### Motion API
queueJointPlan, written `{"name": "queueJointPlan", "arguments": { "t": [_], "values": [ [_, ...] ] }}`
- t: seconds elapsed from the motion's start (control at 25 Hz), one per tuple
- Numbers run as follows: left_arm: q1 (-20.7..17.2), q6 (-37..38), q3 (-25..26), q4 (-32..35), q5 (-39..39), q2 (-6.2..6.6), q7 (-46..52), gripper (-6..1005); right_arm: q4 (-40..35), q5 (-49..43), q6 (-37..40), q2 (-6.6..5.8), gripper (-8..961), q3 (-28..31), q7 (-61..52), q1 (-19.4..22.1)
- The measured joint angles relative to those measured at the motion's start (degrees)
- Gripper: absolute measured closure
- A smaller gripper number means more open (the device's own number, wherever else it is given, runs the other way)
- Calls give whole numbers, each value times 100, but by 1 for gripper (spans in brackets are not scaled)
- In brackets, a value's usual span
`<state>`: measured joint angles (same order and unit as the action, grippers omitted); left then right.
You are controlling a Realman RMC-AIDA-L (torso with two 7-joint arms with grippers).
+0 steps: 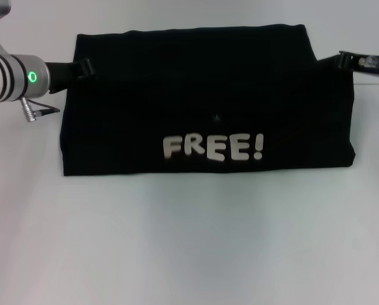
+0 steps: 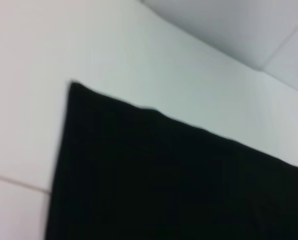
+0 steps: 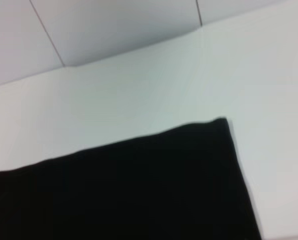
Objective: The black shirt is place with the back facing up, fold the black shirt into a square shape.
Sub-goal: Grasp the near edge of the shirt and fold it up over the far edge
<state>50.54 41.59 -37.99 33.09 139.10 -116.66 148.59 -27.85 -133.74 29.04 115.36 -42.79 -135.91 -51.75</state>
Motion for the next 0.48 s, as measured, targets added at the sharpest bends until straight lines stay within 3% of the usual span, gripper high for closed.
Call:
{"name": "queueJointPlan", "arguments": {
  "t": [0.16,0.48],
  "values": [
    [133,-825,-305,-388,9,-39,31,941,114,-3,-220,-13,899,-84,81,-126],
    [131,-1035,-317,-468,16,-101,33,937,334,-9,-550,0,882,-282,225,-289]
  ]
}}
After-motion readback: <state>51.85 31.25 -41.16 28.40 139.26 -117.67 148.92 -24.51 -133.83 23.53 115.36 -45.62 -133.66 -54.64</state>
